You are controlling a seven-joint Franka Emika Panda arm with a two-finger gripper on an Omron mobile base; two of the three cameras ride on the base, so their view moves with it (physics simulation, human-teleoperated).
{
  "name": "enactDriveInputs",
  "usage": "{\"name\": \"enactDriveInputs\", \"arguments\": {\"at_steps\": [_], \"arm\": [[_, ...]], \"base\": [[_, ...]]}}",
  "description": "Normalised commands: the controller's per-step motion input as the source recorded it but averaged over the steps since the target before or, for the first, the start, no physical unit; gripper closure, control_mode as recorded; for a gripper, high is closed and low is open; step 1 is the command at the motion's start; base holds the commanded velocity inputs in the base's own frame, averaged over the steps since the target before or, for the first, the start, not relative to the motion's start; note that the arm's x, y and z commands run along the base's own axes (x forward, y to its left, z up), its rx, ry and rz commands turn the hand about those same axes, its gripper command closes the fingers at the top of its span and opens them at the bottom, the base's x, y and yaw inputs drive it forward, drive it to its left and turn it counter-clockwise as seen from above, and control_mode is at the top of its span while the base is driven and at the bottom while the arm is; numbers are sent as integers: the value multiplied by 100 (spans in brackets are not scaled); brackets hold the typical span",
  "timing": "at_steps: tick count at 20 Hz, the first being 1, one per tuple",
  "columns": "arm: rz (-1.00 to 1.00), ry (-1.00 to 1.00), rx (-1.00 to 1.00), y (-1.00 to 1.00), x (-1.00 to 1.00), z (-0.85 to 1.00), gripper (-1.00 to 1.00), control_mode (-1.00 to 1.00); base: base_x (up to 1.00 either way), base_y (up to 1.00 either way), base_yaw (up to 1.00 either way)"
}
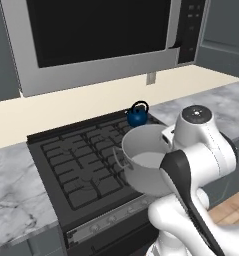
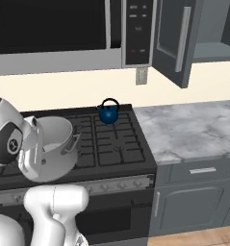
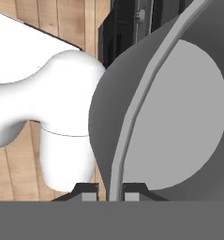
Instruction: Pick the kettle from the cabinet and place it on a stove burner. Then pick the pot from the counter and place it on another stove burner. Finally, turn both burners on.
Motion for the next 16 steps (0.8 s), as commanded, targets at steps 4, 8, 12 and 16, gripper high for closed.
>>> {"name": "enactDriveInputs", "arguments": {"at_steps": [4, 8, 12, 16], "arm": [[0, 0, 0, -9, 36, 0, 100, -100], [0, 0, 1, -13, 38, 0, 100, -100], [0, 0, 3, -23, 36, 0, 100, -100], [0, 0, 3, -29, 38, 0, 100, -100]], "base": [[0, 0, 0], [0, 0, 0], [0, 0, 0], [0, 0, 0]]}}
